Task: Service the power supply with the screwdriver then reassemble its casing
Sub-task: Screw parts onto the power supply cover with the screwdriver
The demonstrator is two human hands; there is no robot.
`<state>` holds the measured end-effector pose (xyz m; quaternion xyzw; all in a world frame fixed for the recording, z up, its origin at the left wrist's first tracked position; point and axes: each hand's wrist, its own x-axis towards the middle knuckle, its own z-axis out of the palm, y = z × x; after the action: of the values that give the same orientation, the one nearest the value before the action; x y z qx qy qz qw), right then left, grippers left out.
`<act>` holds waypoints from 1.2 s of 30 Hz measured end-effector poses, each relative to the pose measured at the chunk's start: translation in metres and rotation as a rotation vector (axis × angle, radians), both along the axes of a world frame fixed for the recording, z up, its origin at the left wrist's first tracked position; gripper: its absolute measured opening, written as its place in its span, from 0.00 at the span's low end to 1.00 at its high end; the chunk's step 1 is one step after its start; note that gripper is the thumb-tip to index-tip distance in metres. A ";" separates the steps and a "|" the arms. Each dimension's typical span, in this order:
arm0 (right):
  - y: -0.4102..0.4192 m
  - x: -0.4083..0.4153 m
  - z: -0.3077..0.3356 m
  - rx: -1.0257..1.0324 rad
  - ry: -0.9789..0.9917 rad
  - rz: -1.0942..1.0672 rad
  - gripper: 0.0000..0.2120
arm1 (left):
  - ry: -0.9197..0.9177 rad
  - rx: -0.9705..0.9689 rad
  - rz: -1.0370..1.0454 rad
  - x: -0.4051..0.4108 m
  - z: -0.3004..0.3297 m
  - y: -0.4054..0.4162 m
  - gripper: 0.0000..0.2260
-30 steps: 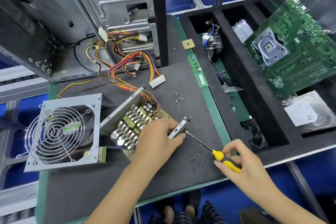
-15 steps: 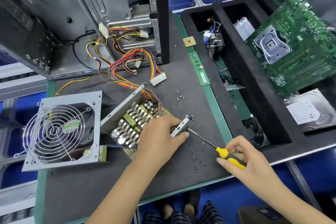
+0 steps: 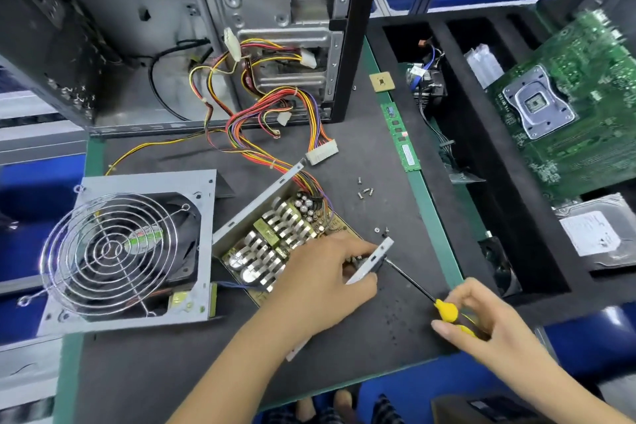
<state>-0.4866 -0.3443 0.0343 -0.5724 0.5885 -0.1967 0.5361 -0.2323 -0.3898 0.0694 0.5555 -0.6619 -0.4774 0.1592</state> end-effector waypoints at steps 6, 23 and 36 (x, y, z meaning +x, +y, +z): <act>0.000 0.003 0.001 0.054 0.022 0.027 0.11 | 0.060 0.068 -0.039 0.009 -0.006 -0.004 0.22; -0.002 0.019 0.009 -0.009 0.163 0.047 0.11 | 0.081 0.075 -0.192 0.019 -0.012 -0.011 0.29; -0.001 0.017 0.002 -0.041 0.251 0.102 0.11 | 0.153 0.219 -0.223 0.022 -0.009 -0.014 0.32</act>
<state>-0.4693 -0.3455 0.0367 -0.6327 0.6169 -0.1079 0.4555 -0.2105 -0.4041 0.0601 0.4546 -0.6493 -0.6024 0.0935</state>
